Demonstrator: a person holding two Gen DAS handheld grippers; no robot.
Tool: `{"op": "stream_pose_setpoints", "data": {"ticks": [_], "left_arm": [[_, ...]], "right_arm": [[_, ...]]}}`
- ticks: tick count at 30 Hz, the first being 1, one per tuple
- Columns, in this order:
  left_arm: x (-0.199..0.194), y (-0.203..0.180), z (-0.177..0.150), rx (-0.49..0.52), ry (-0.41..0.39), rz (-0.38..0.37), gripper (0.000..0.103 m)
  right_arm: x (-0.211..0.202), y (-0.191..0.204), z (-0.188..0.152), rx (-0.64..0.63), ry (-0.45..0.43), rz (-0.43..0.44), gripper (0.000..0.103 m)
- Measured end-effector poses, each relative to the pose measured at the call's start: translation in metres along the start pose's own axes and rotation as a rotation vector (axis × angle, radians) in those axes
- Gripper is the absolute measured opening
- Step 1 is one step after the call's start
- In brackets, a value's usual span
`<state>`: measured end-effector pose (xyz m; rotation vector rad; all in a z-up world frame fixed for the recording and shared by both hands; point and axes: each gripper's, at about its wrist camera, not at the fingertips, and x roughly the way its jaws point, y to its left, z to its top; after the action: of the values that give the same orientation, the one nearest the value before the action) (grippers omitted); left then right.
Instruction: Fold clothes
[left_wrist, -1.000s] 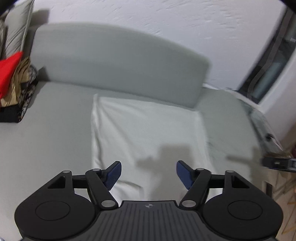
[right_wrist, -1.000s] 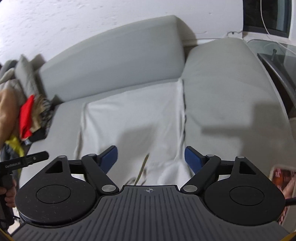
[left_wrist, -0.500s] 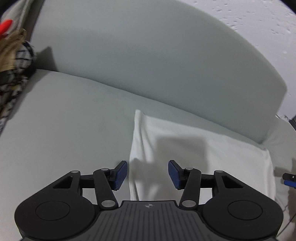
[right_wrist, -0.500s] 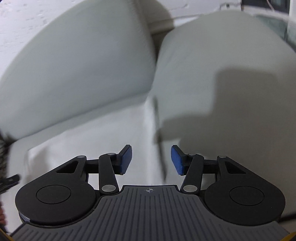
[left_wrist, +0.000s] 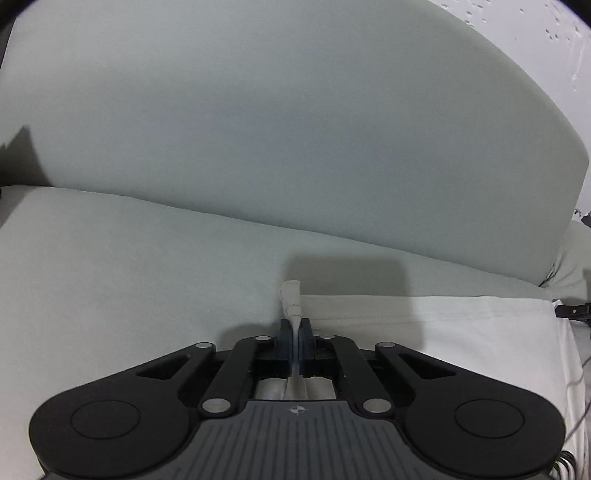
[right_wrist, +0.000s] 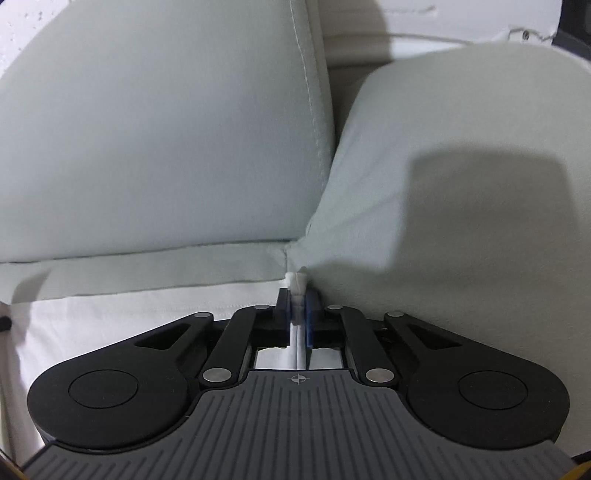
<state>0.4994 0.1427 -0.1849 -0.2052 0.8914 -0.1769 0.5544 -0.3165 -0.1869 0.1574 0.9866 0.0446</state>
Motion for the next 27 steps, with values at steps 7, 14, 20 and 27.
{"op": "stream_pose_setpoints", "data": {"ticks": [7,14,20,27], "left_arm": [[-0.062,-0.021,-0.014,0.054,-0.070,0.018,0.001],[-0.180,-0.033,-0.064,0.015,-0.151,-0.055,0.001],[-0.247,-0.039,-0.142,-0.125,-0.094,-0.061,0.001],[-0.294,-0.085,-0.242,0.013,0.020,0.111,0.001]], "right_arm": [[-0.068,0.006,-0.023,0.045,-0.114,0.003,0.006],[-0.190,-0.021,-0.081,0.188,-0.155,0.062,0.006],[-0.254,-0.045,-0.169,0.353,-0.064,0.102,0.006],[-0.262,-0.035,-0.264,0.285,0.034,0.025,0.005]]}}
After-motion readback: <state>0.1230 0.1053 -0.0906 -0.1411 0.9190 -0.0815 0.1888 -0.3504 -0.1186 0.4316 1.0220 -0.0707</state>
